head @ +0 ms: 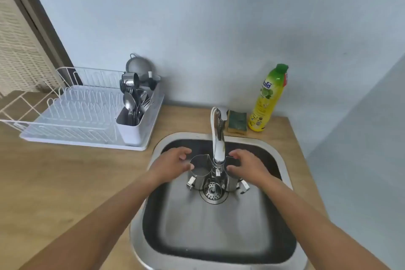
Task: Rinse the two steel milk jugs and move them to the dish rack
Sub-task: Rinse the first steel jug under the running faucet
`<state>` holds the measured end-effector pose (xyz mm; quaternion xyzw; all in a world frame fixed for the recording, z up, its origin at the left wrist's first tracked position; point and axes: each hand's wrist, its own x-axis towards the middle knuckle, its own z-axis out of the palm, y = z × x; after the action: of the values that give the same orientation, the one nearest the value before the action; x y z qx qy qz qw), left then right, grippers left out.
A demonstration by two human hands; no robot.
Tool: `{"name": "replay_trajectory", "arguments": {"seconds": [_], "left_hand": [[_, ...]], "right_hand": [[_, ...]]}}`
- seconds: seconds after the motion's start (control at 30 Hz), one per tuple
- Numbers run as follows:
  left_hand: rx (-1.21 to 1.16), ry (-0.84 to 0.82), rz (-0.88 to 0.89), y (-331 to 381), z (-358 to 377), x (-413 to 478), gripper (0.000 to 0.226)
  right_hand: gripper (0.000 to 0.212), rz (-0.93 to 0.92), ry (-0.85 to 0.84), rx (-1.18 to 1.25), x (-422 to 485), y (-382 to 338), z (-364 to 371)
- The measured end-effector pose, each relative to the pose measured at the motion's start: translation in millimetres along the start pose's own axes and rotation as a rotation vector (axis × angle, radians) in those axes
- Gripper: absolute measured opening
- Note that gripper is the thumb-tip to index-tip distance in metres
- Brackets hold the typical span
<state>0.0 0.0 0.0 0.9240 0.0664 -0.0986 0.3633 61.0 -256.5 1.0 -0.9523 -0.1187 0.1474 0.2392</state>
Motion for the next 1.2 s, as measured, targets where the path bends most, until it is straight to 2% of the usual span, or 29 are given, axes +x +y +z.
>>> {"name": "replay_trajectory", "arguments": {"seconds": [0.17,0.3,0.4,0.53,0.77,0.9,1.03,1.2], "left_hand": [[-0.034,-0.064,-0.164,-19,40,-3,0.085],[-0.079,-0.071,-0.275,-30,58,5,0.093],[-0.097,-0.068,-0.329,-36,67,11,0.076],[-0.129,-0.067,-0.326,-41,71,18,0.035],[-0.189,-0.062,-0.333,-51,75,21,0.011],[-0.230,-0.040,-0.317,-51,76,13,0.008],[-0.432,-0.002,-0.296,-42,71,-1,0.014],[-0.627,-0.031,-0.308,-29,63,-20,0.012]], "right_hand": [[0.077,-0.045,-0.124,-0.226,15,-16,29],[0.093,-0.100,-0.221,-0.267,26,-26,34],[0.095,-0.161,-0.296,-0.287,39,-30,39],[0.097,-0.186,-0.320,-0.308,62,-22,57],[0.091,-0.217,-0.231,-0.260,56,-25,65],[0.090,-0.149,-0.156,-0.221,32,-32,61],[0.098,-0.124,-0.080,-0.089,9,-30,58],[0.093,-0.068,0.006,-0.040,-11,-26,55]]}}
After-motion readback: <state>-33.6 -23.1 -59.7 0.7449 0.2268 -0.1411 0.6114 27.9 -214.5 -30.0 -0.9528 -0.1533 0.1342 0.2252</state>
